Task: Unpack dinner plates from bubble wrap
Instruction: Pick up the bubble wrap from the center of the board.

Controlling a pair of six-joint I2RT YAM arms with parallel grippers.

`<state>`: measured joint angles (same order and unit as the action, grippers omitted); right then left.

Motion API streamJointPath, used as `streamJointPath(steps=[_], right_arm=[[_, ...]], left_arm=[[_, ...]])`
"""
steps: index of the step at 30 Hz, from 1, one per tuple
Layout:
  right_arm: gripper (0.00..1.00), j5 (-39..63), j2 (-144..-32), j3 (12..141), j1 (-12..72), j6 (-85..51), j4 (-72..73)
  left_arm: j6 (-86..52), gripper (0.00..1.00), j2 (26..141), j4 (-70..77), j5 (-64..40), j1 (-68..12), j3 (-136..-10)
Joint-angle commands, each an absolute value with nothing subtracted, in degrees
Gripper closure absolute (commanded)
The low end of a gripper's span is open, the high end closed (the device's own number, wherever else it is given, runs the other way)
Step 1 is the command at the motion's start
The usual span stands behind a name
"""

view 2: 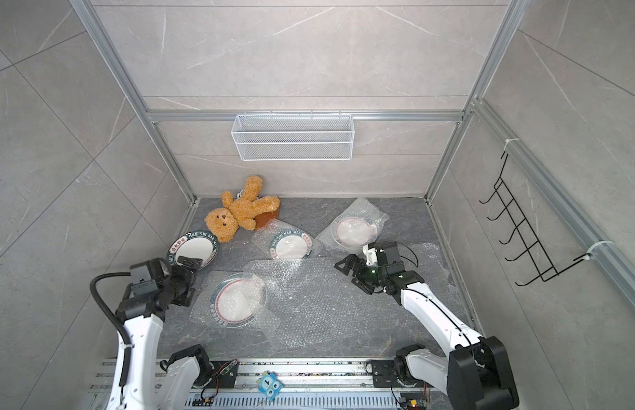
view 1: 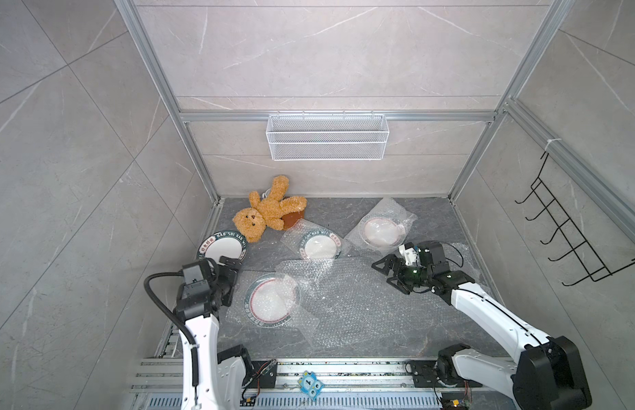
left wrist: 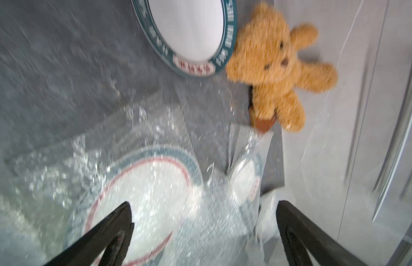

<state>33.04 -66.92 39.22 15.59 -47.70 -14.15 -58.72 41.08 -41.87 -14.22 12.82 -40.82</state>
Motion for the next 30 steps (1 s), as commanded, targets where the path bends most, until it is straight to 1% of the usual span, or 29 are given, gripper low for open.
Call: streamJointPath(steps=[1,4,8,10,14,17,22,26,30], right_arm=[[0.00,34.99,-67.64,41.04,16.06,-46.33,-12.15],[0.00,35.42,-66.72,40.42,16.04,-46.61,-11.75],[0.00,35.33,-64.42,38.57,16.35,-46.94,-11.83],[0.00,35.05,-63.59,37.68,16.66,-47.09,-12.00],[0.00,34.64,-63.08,36.40,17.89,-48.02,-11.22],[0.00,34.03,-63.36,36.41,19.22,-48.28,-10.73],[0.00,33.23,-64.63,37.44,21.10,-48.49,-10.56],[0.00,32.44,-64.60,37.47,21.96,-48.98,-10.46],[0.00,32.36,-63.87,36.88,22.45,-49.57,-10.02]], left_arm=[[-65.41,0.01,35.24,-57.01,-8.09,6.34,-38.77],[-68.20,0.00,31.56,-64.21,-7.41,5.20,-37.56],[-68.03,0.00,32.04,-70.13,-7.60,4.38,-37.45],[-68.02,0.00,32.34,-70.70,-7.60,4.02,-36.65],[-69.51,0.01,32.61,-67.59,-9.84,3.68,-32.85],[-70.78,0.05,33.38,-63.32,-10.90,2.59,-30.43],[-73.11,0.08,40.16,-57.75,-8.79,-1.92,-29.37],[-77.19,0.17,44.54,-52.81,-6.81,-7.11,-27.36],[-80.69,0.29,47.62,-47.68,-5.46,-10.83,-25.67]])
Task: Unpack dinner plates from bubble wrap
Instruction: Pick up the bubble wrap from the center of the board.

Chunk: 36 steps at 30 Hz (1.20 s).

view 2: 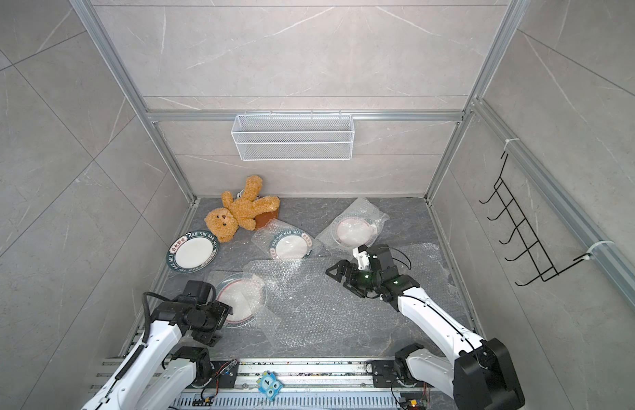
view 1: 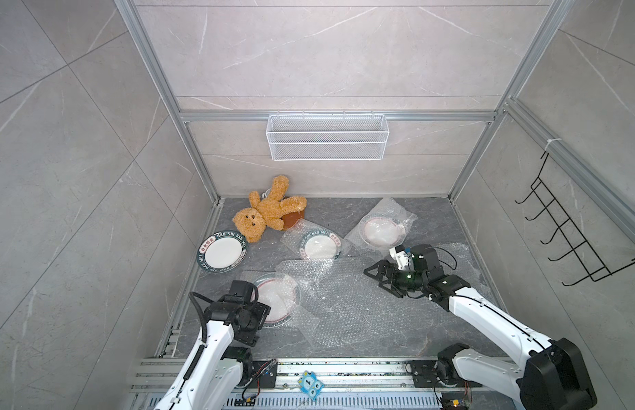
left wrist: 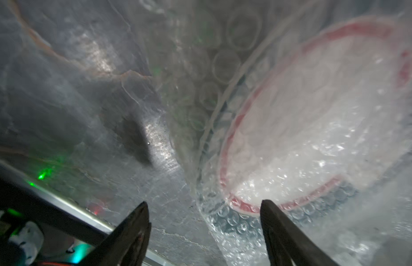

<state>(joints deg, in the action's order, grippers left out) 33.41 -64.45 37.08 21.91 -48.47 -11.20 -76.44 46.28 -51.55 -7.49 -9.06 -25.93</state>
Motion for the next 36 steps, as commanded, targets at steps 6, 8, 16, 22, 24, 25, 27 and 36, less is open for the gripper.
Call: streamJointPath(steps=[6,8,16,22,24,25,27,36], right_arm=[[0.00,31.82,-64.03,36.57,23.38,-49.39,-10.30],[0.00,31.82,-64.13,36.61,23.68,-49.57,-10.11],[0.00,31.31,-63.53,36.57,24.17,-49.53,-10.63],[0.00,30.76,-62.40,36.82,24.22,-48.71,-12.48],[0.00,30.24,-62.21,37.34,24.17,-48.19,-13.54],[0.00,30.04,-62.12,37.56,24.15,-47.84,-14.05],[0.00,29.77,-62.12,37.97,24.17,-47.47,-14.63],[0.00,29.46,-62.51,39.19,24.18,-46.98,-15.62]], left_arm=[[-83.22,0.53,49.69,-42.95,-3.83,-12.00,-23.08],[-83.28,0.60,50.49,-41.77,-3.00,-12.07,-22.60],[-82.63,0.86,53.48,-42.28,3.29,-12.09,-22.90],[-82.19,1.00,52.91,-46.18,9.01,-12.12,-25.24],[-81.81,1.00,51.88,-49.14,11.59,-11.89,-27.00],[-81.37,1.00,51.12,-50.30,12.85,-11.84,-28.01],[-80.52,1.00,49.60,-52.06,14.48,-11.40,-29.43],[-69.21,1.00,43.75,-56.45,13.34,1.62,-36.69]])
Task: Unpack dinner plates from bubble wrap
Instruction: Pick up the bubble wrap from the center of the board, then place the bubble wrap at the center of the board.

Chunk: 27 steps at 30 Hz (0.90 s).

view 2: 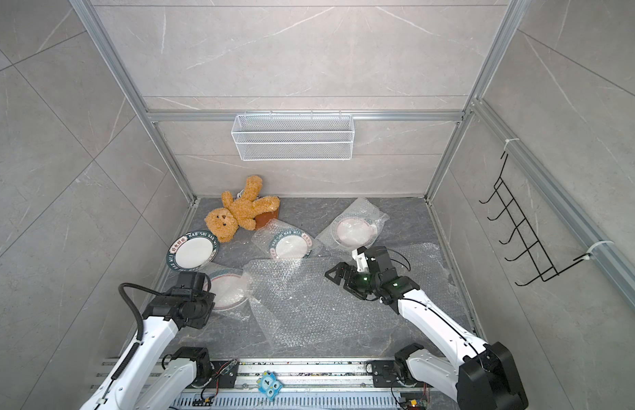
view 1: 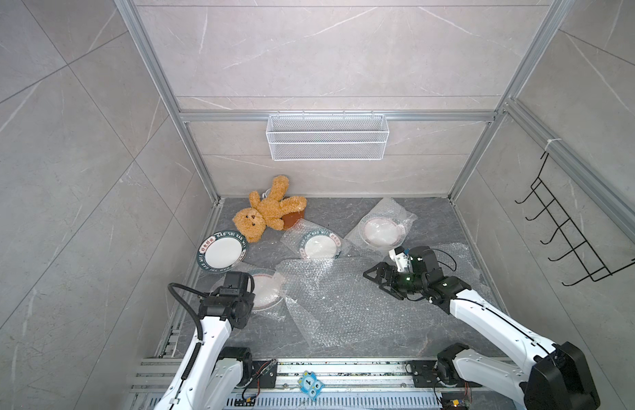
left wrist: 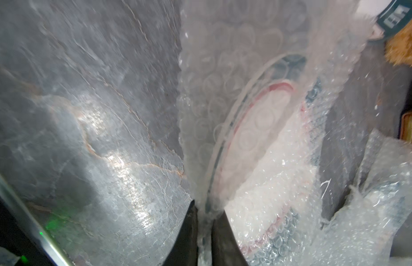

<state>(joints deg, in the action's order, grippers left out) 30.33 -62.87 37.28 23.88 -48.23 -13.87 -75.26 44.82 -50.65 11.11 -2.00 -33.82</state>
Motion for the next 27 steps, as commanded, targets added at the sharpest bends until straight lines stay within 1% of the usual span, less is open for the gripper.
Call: streamJointPath(steps=[1,8,14,19,23,25,27], right_arm=[[0.00,29.30,-62.42,39.41,24.10,-46.84,-15.96],[0.00,28.39,-62.40,41.51,24.19,-45.53,-18.56],[0.00,27.93,-63.30,44.26,24.12,-44.41,-20.48],[0.00,26.88,-64.20,46.59,23.83,-43.49,-22.15],[0.00,26.54,-64.90,49.05,21.82,-42.16,-24.30],[0.00,26.43,-65.23,50.32,20.11,-41.48,-25.62],[0.00,26.66,-65.61,51.43,17.09,-41.01,-26.82]], left_arm=[[-67.34,1.00,43.52,-56.56,12.70,3.86,-37.81],[-56.70,1.00,44.59,-55.58,5.34,18.60,-45.20],[-52.94,1.00,48.00,-54.47,-0.17,23.73,-53.25],[-50.90,1.00,50.13,-49.89,-8.65,24.66,-58.05],[-48.87,1.00,52.28,-44.20,-20.07,24.27,-61.28],[-48.86,1.00,53.59,-40.70,-26.49,22.54,-62.09],[-49.17,1.00,54.78,-37.75,-28.58,16.62,-62.70]])
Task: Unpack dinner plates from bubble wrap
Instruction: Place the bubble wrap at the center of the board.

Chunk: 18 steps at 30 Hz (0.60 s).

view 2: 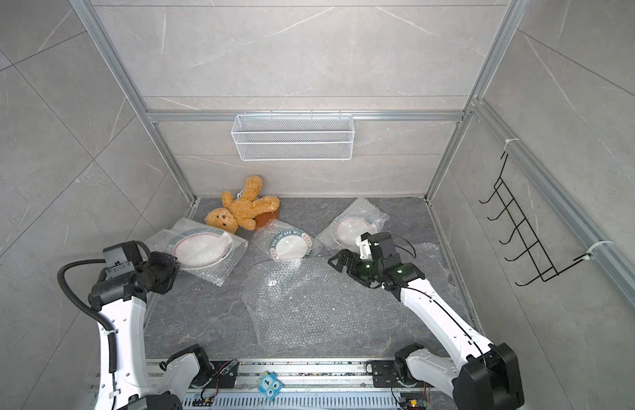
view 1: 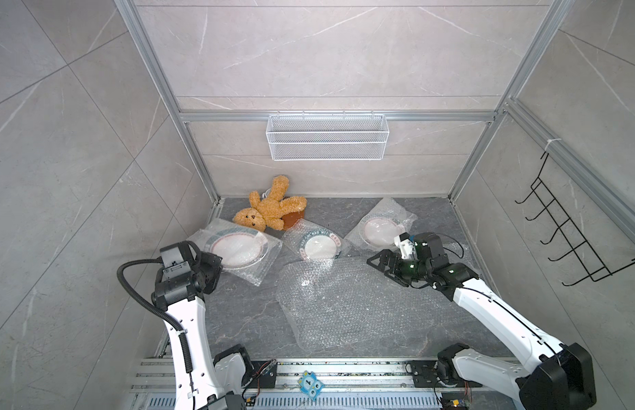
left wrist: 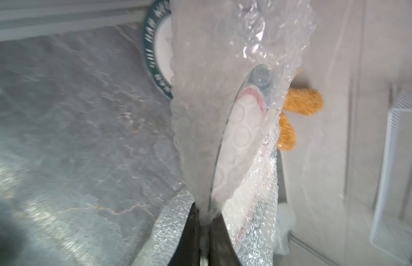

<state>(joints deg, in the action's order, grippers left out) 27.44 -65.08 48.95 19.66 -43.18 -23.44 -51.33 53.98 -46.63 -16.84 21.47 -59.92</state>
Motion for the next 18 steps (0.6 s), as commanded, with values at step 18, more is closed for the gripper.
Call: streamJointPath(steps=[18], right_arm=[[0.00,28.32,-62.93,51.57,-9.30,-39.80,-35.23]], left_arm=[[-55.70,1.00,91.81,-6.13,-19.05,-46.50,-67.77]])
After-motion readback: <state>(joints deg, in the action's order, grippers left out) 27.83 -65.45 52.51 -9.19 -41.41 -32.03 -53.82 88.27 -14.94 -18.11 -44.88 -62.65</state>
